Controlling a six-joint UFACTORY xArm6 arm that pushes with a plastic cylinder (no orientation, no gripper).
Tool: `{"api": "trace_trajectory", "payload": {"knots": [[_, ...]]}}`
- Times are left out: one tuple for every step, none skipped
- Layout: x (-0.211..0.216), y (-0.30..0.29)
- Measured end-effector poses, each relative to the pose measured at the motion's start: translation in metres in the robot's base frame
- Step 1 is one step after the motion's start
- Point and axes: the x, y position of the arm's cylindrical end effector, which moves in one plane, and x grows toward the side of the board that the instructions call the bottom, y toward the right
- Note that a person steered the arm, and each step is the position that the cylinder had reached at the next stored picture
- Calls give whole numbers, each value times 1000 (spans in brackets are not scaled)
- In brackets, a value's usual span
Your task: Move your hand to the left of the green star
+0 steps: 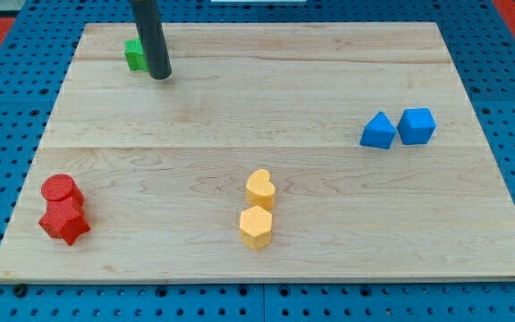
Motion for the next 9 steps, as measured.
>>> {"api": "trace_trajectory", "payload": {"knots": [[0,0],[0,0],[14,15],[51,-29],[51,-94],[49,-117],[48,-131],[48,-136],[48,-136]]}}
